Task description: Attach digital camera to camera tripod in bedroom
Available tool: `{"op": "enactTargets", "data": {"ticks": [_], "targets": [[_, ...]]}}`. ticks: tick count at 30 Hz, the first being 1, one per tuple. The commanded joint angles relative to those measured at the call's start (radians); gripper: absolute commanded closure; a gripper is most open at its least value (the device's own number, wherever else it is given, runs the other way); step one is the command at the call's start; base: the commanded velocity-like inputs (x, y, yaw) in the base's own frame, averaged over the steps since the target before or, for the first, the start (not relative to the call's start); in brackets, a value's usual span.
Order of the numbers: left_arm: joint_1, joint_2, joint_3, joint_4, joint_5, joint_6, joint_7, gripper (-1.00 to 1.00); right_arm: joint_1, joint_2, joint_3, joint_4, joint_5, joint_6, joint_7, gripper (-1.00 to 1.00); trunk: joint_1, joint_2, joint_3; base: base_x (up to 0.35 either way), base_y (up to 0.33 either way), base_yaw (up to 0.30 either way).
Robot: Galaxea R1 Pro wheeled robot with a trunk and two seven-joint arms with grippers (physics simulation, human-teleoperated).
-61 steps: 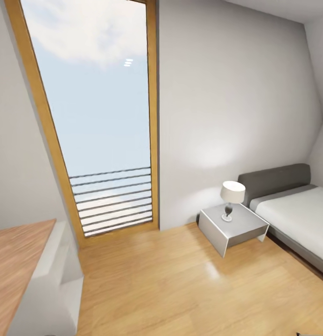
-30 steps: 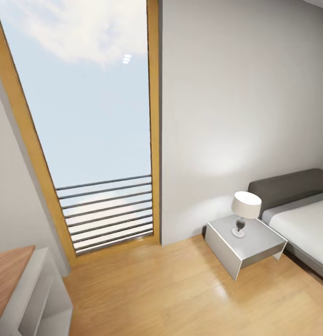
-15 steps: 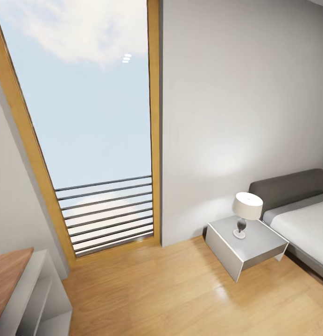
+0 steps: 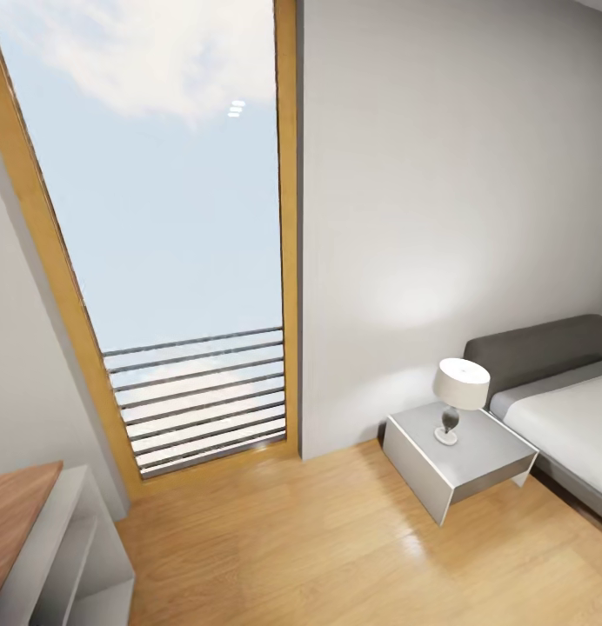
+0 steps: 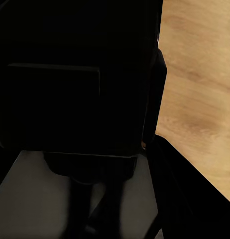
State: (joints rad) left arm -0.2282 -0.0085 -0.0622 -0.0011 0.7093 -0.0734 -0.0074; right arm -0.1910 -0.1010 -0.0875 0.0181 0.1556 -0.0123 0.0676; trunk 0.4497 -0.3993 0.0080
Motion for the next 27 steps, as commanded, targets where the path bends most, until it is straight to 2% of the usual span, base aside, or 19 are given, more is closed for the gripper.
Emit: {"op": "enactTargets", "data": {"ticks": [1, 11, 27], "targets": [[0.000, -0.001, -0.007, 0.001, 0.006, -0.003, -0.001, 1.00, -0.001, 0.000, -0.009, 0.002, 0.010, -0.001, 0.003, -1.00, 0.000, -0.001, 0.000, 0.000, -0.027, 0.000], [0.000, -0.002, -0.007, 0.001, 0.006, -0.003, -0.001, 1.00, -0.001, -0.001, -0.009, 0.002, 0.010, 0.000, 0.002, -1.00, 0.000, -0.001, 0.000, 0.000, -0.133, 0.000], [0.000, -0.002, -0.007, 0.001, 0.006, -0.003, 0.000, 1.00, -0.001, -0.002, -0.009, 0.002, 0.009, 0.000, 0.002, -1.00, 0.000, -0.001, 0.000, 0.000, -0.009, 0.000]]}}
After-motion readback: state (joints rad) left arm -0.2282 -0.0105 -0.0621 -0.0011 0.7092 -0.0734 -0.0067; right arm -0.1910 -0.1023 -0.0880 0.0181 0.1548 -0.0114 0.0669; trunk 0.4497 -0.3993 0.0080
